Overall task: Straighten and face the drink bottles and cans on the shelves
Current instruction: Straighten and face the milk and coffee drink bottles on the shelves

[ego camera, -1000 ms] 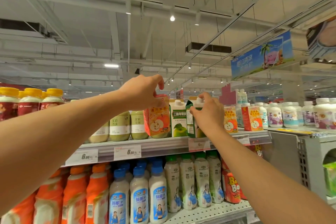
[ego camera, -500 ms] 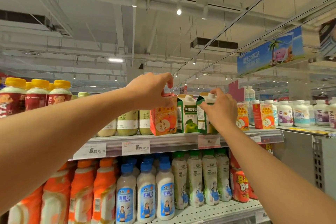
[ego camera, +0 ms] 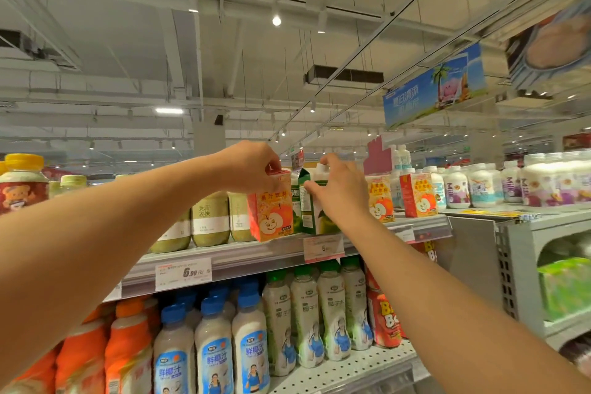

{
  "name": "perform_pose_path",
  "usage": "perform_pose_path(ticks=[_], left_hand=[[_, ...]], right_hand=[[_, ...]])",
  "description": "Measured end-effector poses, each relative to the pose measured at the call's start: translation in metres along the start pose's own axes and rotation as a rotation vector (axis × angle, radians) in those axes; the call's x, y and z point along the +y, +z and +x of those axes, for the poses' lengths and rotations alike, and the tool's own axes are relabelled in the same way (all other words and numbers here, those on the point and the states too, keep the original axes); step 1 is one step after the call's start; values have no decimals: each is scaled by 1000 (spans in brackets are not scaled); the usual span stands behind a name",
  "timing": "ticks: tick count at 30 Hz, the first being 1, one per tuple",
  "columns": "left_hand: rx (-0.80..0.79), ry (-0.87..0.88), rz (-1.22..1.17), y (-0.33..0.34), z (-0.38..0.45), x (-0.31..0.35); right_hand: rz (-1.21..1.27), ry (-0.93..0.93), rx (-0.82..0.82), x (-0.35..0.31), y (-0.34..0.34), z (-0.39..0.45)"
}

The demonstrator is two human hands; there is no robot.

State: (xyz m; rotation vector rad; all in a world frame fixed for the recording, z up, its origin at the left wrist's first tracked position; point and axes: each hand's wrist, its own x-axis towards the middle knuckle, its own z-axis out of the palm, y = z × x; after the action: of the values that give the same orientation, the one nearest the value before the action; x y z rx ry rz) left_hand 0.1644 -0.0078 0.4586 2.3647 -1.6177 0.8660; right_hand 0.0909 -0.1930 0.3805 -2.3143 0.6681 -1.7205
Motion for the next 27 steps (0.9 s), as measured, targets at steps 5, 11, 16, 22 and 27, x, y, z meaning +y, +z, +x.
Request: perform_pose_path(ticks=[5,11,16,22,27], left_hand=[[-17,-6,-15,9,5,7],[24,-19,-35,17,8,13],[61,-18,-198,21,18,24],[102,54,-391,23,29,54],[256,-174,-289,21,48,25]], right_hand=[[-41,-52,-46,8,5,-1],[30,-100,-135,23,-6,-20],[596,-39,-326,37,-29,-49],[840,73,-518,51,-38,-46],[843,115,-441,60,-28,-44]])
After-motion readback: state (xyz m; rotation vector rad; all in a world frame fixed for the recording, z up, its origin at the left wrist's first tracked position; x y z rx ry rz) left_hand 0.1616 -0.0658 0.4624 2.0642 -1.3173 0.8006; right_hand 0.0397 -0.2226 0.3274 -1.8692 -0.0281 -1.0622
